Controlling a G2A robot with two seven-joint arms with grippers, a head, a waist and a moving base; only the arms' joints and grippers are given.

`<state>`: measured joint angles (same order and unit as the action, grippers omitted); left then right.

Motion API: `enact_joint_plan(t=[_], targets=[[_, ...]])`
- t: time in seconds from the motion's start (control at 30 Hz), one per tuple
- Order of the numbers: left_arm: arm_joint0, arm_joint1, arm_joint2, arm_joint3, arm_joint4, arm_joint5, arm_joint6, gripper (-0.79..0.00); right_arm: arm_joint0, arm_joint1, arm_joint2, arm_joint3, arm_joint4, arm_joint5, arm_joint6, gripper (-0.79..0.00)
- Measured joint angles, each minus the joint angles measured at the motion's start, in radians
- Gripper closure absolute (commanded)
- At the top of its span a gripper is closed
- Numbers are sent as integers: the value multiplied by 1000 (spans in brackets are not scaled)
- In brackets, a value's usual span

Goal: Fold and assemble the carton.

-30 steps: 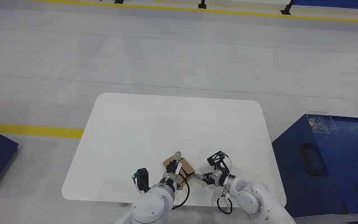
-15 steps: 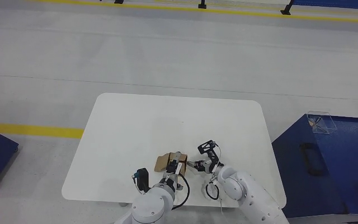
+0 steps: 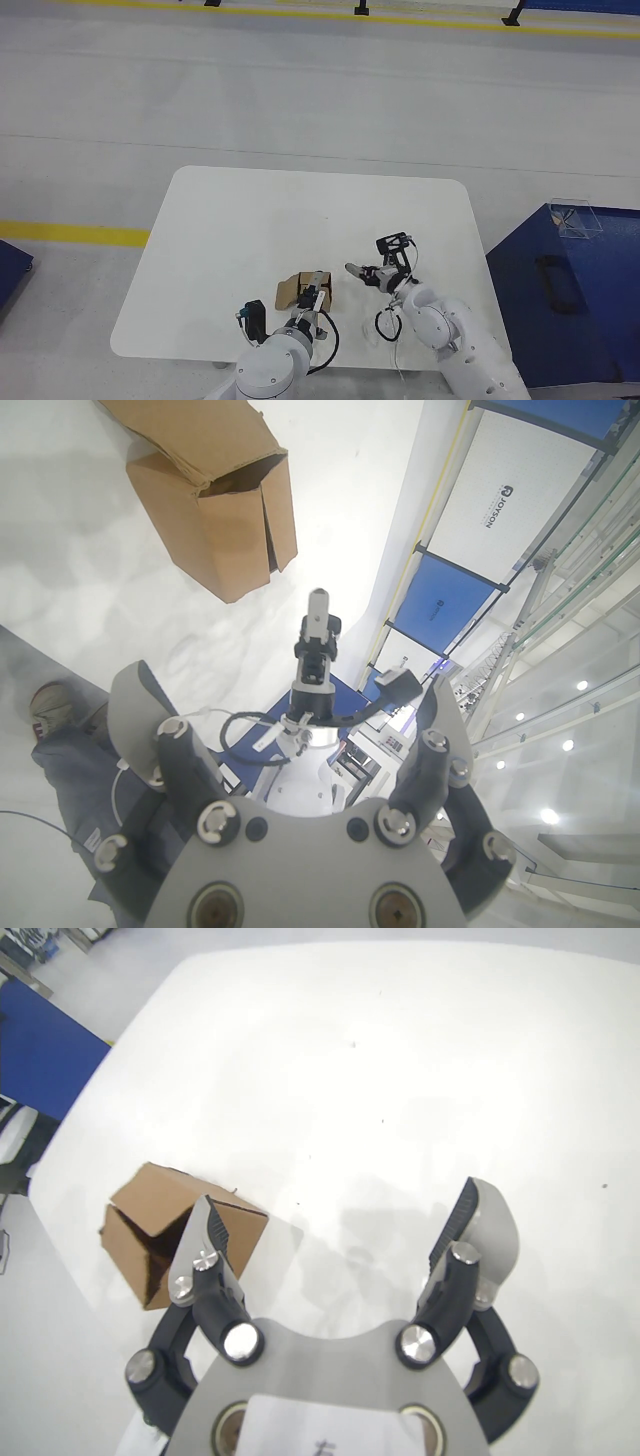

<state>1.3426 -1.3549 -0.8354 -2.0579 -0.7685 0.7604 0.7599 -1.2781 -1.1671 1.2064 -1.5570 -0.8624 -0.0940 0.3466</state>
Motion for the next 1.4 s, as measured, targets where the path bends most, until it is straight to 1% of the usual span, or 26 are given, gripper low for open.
enact_joint_plan(t=[0.1,0.17,0.27,0.37,0.63,0.7,0.73,0.77,0.8,0.83,0.87,0.93,0.97,1.07,1.13,1.17,1.23,1.27,1.4], targets=[[0,0,0,0,0,0,0,-785,-109,12,90,-166,3,48,-82,-785],[0,0,0,0,0,0,0,-785,-192,14,137,-275,1,82,-165,-785],[0,0,0,0,0,0,0,-785,-280,11,163,-384,9,133,-260,-785],[0,0,0,0,0,0,0,-785,-299,8,159,-411,43,143,-275,-785],[4,-2,-7,-1,-5,-7,-1,-785,-297,8,159,-408,41,142,-272,-785],[22,-5,-34,19,5,-83,-11,-785,-297,8,159,-408,40,141,-272,-785],[32,-5,-37,35,33,-147,-22,-785,-295,8,158,-405,37,140,-267,-785],[50,-5,-34,57,80,-253,-44,-785,-287,8,159,-398,28,141,-255,-785],[65,-5,-29,76,118,-337,-67,-785,-276,8,163,-389,18,150,-245,-785],[82,-4,-25,96,153,-422,-95,-785,-264,8,169,-378,10,166,-234,-785],[109,-3,-24,124,185,-531,-137,-785,-246,7,177,-361,9,192,-218,-785],[148,-2,-35,170,187,-689,-197,-785,-217,6,190,-334,17,220,-183,-785],[171,-3,-43,205,175,-789,-230,-785,-199,6,200,-316,19,231,-159,-785],[185,-13,-38,313,197,-976,-265,-785,-157,7,216,-266,19,240,-102,-785],[175,-24,-26,364,175,-1045,-275,-785,-133,8,214,-240,21,204,-72,-785],[163,-32,-20,395,127,-1074,-283,-785,-119,8,211,-221,20,169,-60,-785],[140,-41,-13,444,79,-1101,-285,-785,-100,7,203,-191,21,142,-53,-785],[128,-48,-9,469,87,-1115,-260,-785,-87,5,190,-175,20,135,-50,-785],[115,-64,2,507,167,-1138,-180,-785,-49,-3,137,-140,9,121,-51,-785]])
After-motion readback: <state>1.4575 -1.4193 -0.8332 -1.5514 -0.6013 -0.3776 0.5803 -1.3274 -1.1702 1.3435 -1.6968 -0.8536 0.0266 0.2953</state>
